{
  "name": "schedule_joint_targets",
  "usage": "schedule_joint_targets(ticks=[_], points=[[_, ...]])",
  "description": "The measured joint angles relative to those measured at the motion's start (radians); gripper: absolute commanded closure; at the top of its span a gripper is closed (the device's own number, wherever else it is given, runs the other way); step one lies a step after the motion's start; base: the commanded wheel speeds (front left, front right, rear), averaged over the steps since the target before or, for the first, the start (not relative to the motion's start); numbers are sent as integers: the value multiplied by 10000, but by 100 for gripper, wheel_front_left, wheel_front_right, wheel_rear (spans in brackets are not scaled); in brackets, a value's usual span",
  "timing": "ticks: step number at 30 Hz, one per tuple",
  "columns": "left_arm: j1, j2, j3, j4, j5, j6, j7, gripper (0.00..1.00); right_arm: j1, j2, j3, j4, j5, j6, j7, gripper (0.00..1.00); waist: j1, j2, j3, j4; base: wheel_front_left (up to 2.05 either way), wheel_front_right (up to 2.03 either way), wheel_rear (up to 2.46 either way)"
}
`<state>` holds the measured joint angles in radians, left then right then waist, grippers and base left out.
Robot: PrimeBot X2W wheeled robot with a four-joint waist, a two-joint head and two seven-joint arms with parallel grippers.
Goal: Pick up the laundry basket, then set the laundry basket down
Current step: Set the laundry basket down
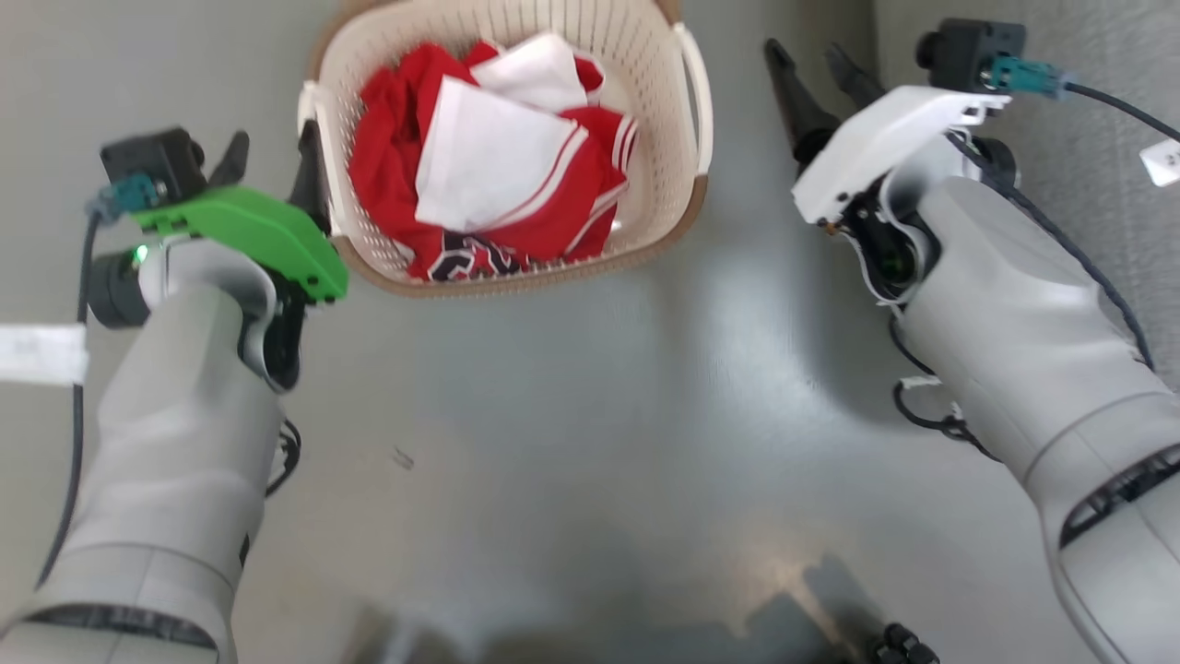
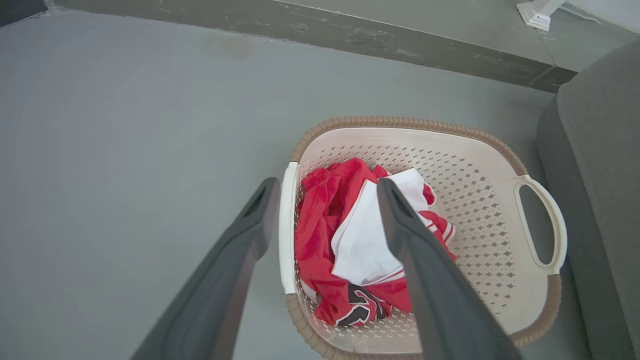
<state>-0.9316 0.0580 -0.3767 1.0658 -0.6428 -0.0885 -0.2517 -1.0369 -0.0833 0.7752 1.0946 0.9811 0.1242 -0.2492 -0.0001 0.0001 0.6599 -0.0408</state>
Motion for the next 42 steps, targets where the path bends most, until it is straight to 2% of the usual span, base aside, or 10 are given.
schedule_joint_targets(ticks=[6,17,31,42], points=[[662,88,199,-715,311,-6,0,0,604,-439,-389,-466,-270,0,0,0,0,0,-775,18,0,0,0],[2035,318,792,-2008,606,-35,0,0,1661,-688,-1229,-1473,-995,0,-12,0,0,0,-2180,71,0,0,0],[3948,286,1557,-3685,963,-52,0,0,3847,-796,-2675,-3126,-1929,-40,-12,0,0,0,-3928,146,0,0,0],[5405,286,1990,-4955,1290,-102,0,0,5151,-731,-3356,-4483,-2945,-217,-12,0,0,0,-4927,174,0,0,0]])
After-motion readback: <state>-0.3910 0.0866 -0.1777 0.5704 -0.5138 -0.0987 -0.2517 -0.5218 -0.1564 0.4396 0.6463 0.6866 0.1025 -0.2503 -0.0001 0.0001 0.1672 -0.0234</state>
